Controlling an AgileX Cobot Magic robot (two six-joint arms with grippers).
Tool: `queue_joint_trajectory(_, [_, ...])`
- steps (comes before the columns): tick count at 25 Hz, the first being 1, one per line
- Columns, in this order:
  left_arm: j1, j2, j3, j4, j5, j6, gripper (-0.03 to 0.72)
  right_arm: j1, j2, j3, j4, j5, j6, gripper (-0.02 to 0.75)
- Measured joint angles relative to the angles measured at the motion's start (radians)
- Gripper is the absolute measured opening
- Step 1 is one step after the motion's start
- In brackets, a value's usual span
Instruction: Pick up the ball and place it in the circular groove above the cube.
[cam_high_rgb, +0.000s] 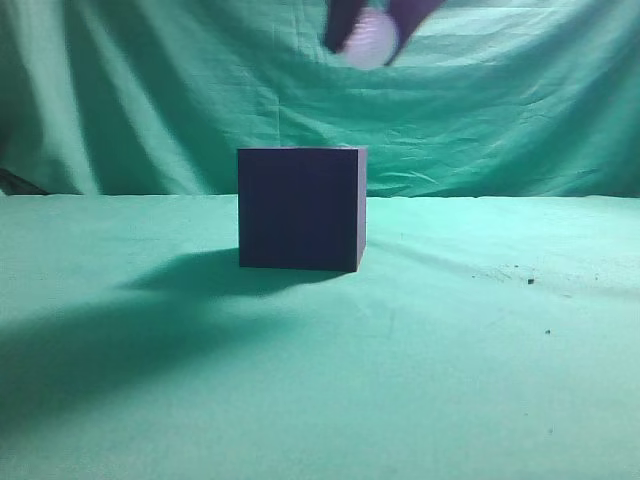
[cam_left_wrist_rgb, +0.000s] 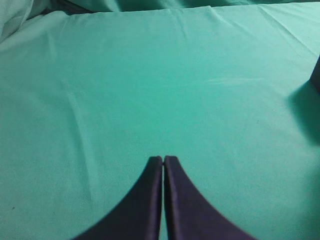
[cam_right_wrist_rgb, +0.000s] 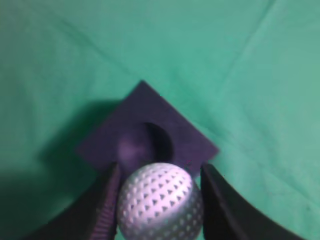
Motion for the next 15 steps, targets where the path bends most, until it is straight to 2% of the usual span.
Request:
queue_joint_trajectory(4, [0.000, 0.000, 0.000, 0.000, 0.000, 0.000, 0.000, 0.077, 0.040, 0.000, 0.009, -0.050, -0.028, 0.314])
queue_joint_trajectory(15, [0.000, 0.000, 0.000, 0.000, 0.000, 0.000, 0.000, 0.080, 0.113, 0.000, -0.031, -0.098, -0.036, 0.314])
